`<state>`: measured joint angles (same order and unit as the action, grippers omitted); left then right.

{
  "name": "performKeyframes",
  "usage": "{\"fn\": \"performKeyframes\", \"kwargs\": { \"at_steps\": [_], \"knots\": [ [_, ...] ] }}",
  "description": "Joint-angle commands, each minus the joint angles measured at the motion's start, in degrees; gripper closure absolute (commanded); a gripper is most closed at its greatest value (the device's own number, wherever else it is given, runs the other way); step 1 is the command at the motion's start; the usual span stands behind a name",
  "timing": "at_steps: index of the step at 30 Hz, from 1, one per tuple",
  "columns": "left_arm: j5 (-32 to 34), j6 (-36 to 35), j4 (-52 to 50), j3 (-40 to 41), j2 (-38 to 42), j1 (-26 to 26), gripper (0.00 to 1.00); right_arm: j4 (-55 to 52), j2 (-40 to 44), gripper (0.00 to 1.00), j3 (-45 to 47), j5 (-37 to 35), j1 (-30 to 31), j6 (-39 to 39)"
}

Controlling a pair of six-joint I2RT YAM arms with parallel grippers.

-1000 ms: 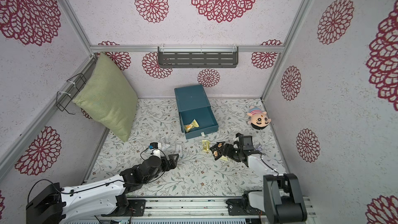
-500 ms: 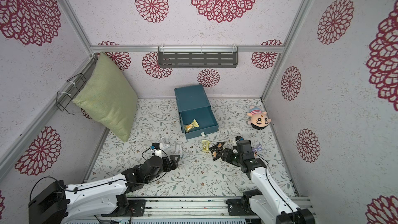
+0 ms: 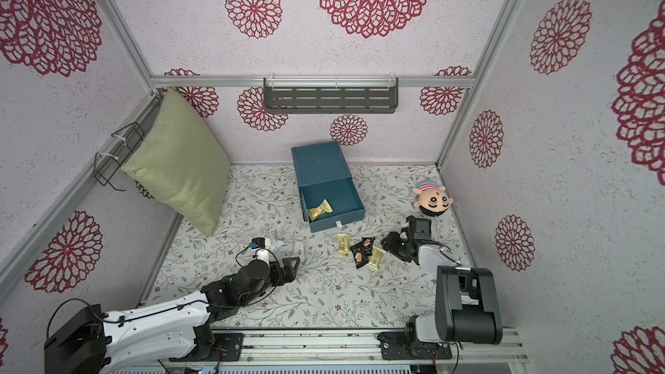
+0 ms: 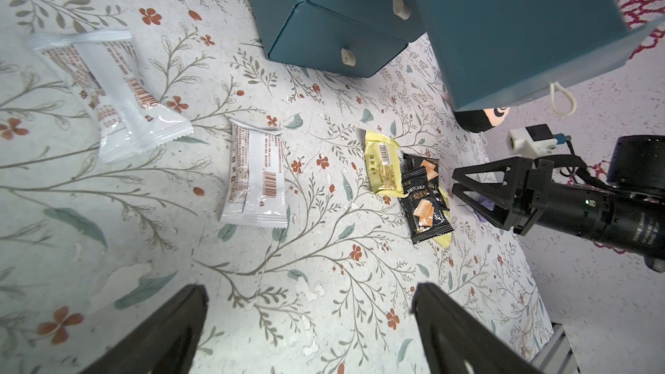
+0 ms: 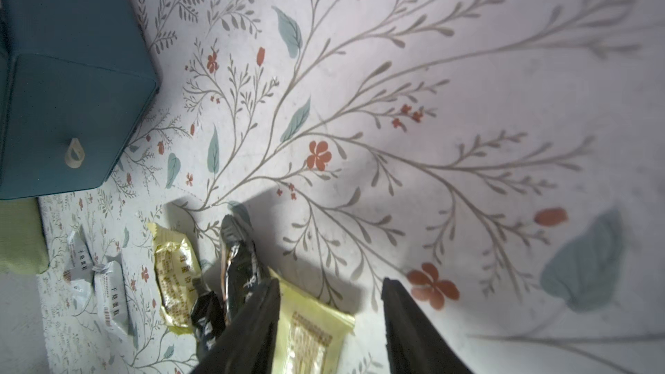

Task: Place the cookies into the drawer by color
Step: Pick up the cookie at the center of the board.

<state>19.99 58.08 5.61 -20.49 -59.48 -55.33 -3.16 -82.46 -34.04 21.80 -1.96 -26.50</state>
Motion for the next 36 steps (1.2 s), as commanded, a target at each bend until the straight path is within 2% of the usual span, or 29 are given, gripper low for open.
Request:
{"fn": "performKeyframes", "kwargs": {
  "at_steps": [1, 10, 17, 19, 32, 36],
  "knots": [
    [0.1, -0.9, -0.6, -0.6, 0.7, 0.7, 0.03, 3.5, -2.2, 0.52, -0.3, 5.9, -1.3, 1.0],
    [0.2, -1.7, -0.9, -2.0, -0.6, 0.8, 0.03, 7.2, -1.4, 0.65, 6.2, 10.3, -1.2, -1.0],
    [-0.6, -1.7, -0.2, -3.1, -2.7, 0.9, 0.03, 6.7, 5.0, 0.70, 11.9, 11.3, -1.2, -1.7],
    [-0.8, -1.7, 0.0, -3.2, -3.1, 0.9, 0.03, 6.2, 6.8, 0.74, 13.0, 11.4, -1.2, -1.9],
    [0.1, -2.2, -2.0, -4.2, -2.3, 0.9, 0.03, 7.9, 13.2, 0.72, 20.0, 16.4, 0.5, -5.6],
    [0.1, -2.4, -2.3, -4.4, -2.3, 0.9, 0.03, 9.6, 13.3, 0.85, 21.3, 17.6, 0.7, -6.5]
  ]
}}
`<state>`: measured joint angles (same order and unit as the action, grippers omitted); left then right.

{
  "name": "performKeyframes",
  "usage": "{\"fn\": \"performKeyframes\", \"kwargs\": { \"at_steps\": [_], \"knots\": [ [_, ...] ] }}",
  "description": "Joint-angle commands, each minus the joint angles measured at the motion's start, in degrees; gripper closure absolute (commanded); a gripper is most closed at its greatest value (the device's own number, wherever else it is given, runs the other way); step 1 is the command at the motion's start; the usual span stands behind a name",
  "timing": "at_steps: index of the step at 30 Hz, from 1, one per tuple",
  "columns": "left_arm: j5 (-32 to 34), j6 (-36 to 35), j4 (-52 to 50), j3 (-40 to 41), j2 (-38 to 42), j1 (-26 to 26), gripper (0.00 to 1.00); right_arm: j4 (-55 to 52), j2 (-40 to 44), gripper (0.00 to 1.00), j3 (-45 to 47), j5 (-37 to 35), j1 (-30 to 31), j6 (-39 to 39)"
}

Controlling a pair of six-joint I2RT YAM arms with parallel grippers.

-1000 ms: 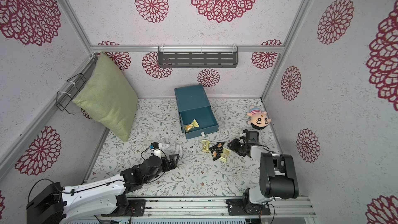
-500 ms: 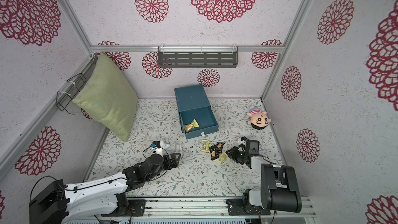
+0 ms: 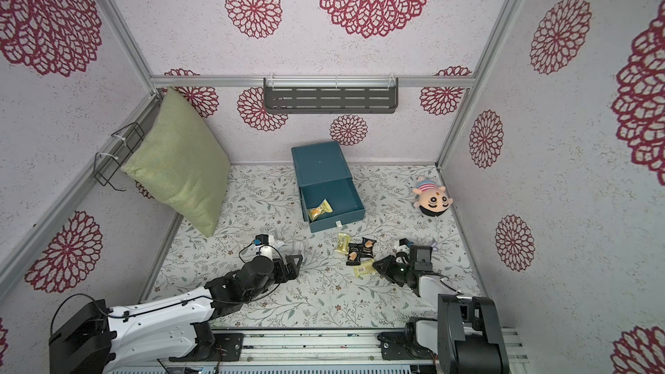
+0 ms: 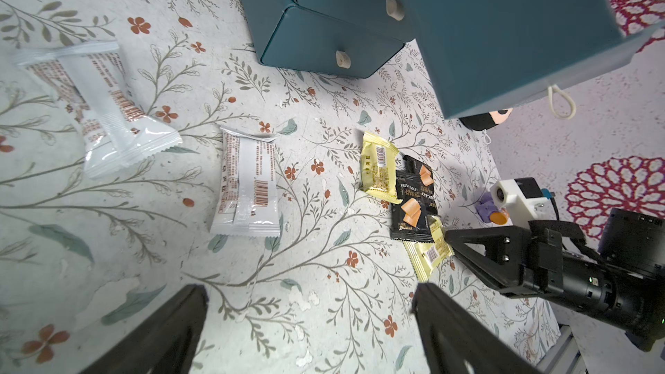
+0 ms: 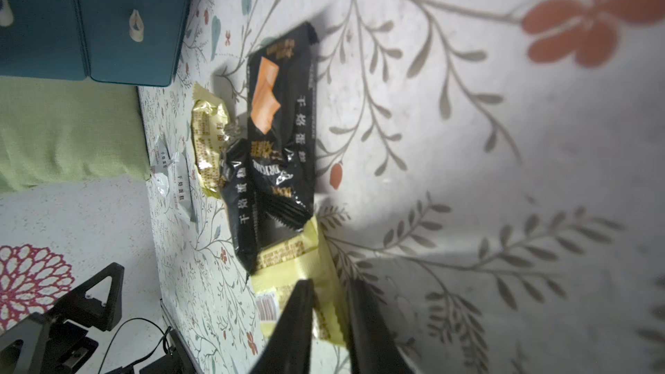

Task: Place the cookies into the drawer by color
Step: Pick up the cookie at the center of the board.

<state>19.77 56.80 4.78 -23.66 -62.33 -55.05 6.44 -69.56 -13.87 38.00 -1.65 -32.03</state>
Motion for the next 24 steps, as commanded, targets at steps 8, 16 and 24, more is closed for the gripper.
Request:
{"fn": "performKeyframes", "kwargs": {
  "at_steps": [8, 16, 24],
  "knots": [
    [0.0, -1.3, -1.6, -2.3, -0.4, 0.6, 0.03, -0.2, 4.8, 1.00, 1.3, 5.8, 0.8, -3.6],
    [0.4, -1.6, -1.8, -3.1, -0.5, 0.6, 0.03, -7.1, 15.7, 1.00, -2.9, 9.2, 1.9, -6.1],
    [2.5, -2.5, -4.5, -2.7, 1.8, 1.4, 0.03, -12.6, 26.1, 1.00, -10.3, 11.4, 5.7, -11.3]
  ]
}}
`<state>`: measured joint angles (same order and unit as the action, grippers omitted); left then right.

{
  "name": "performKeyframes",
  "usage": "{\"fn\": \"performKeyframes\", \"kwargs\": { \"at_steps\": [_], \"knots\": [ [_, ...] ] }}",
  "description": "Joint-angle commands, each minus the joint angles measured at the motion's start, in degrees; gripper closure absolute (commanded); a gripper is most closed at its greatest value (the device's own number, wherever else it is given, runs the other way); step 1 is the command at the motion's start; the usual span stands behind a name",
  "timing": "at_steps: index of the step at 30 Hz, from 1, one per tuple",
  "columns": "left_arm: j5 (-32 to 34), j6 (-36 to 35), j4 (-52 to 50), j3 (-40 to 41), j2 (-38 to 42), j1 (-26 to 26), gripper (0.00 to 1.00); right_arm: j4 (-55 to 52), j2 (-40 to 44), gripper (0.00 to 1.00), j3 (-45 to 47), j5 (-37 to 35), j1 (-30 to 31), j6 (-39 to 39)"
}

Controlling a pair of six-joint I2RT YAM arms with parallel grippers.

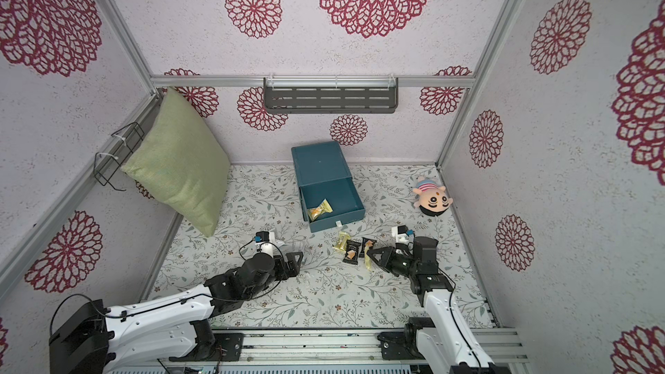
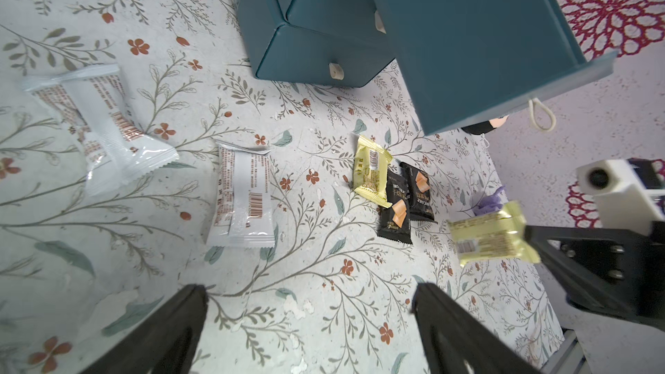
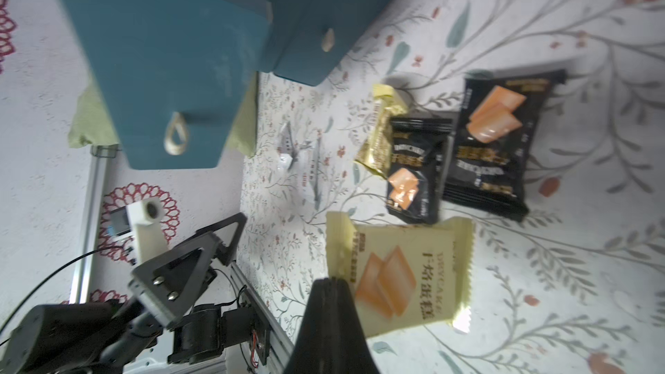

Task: Place the cookies into the drawer by color
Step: Pick up the cookie at the center of the board, then place the cookie in the drawer.

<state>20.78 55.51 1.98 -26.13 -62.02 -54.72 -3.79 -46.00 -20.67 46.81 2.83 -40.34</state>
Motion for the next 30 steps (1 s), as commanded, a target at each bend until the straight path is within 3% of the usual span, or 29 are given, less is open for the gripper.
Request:
{"fn": "performKeyframes", "kwargs": {
  "at_steps": [1, 6, 12, 21, 30],
  "knots": [
    [1.6, -1.3, -1.9, -0.2, 1.9, 1.3, 0.03, -3.2, 3.2, 1.00, -4.9, 2.6, 1.8, -3.5],
    [1.5, -1.6, -2.1, 0.5, 3.0, 2.1, 0.03, -3.8, 4.2, 1.00, -12.4, 2.4, 4.2, -6.7],
    [1.3, -1.8, -2.0, 1.4, 4.1, 2.7, 0.03, -3.8, -0.5, 1.00, -23.6, 1.0, 7.0, -7.7],
    [0.0, -1.5, -0.3, 3.5, 6.1, 2.9, 0.03, -0.1, -12.7, 1.00, -35.1, -1.7, 10.0, -6.9],
    [-5.3, -2.2, 11.6, 5.7, 1.6, 1.3, 0.03, 3.1, -27.6, 1.00, -43.3, -4.7, 11.4, -4.7]
  ]
}}
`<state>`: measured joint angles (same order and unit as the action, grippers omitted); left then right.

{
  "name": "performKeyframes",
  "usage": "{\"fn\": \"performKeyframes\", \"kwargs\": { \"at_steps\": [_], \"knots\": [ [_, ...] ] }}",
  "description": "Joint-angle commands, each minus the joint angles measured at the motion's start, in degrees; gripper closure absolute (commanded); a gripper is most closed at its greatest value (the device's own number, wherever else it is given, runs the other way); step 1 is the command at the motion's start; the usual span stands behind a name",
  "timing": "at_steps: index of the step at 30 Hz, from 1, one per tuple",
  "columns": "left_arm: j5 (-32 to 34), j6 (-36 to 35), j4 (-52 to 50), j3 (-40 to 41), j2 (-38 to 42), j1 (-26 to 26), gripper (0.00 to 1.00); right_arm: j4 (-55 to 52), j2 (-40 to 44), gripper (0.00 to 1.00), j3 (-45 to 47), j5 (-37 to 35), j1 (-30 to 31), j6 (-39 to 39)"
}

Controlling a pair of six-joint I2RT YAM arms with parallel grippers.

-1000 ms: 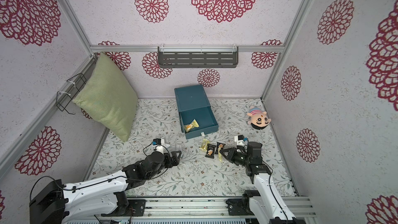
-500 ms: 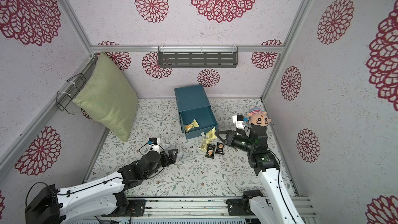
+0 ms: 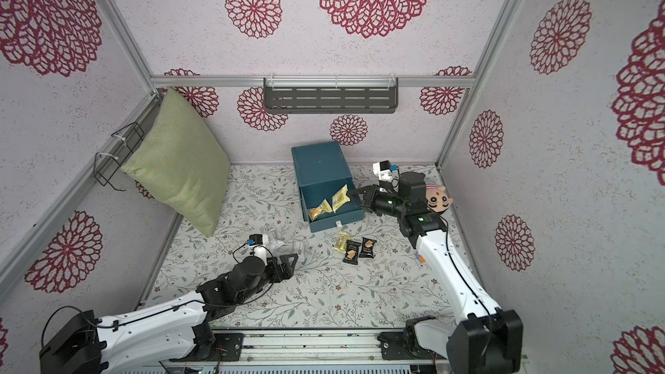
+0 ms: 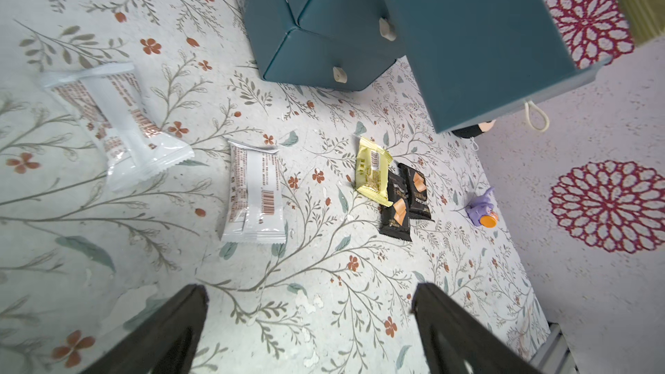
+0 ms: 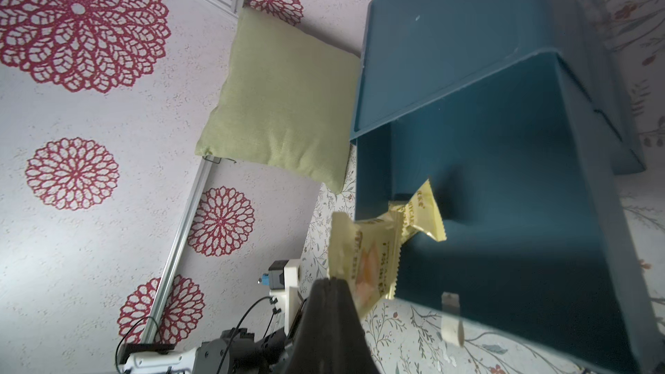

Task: Place the cookies into the drawer by color
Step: Place the cookie in the drawer.

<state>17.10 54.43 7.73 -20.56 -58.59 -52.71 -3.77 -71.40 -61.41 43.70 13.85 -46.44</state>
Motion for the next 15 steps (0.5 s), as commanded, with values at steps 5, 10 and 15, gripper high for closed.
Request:
{"fn": "performKeyframes", "kwargs": {
  "at_steps": [5, 10, 15],
  "knots": [
    [-0.2, -1.9, 8.6, -2.1, -7.2, -3.5, 0.03, 3.1, -8.4, 1.00, -5.5, -2.9, 0.8, 2.9],
    [1.3, -3.0, 9.9, -4.6, -11.9, -6.5, 0.02, -0.1, -12.1, 1.00, -8.3, -4.2, 0.8, 5.5],
    [3.0, -3.9, 9.7, -6.7, -15.0, -8.9, 0.03, -2.5, -11.8, 0.70, -8.4, -5.7, 0.7, 7.8]
  ]
}}
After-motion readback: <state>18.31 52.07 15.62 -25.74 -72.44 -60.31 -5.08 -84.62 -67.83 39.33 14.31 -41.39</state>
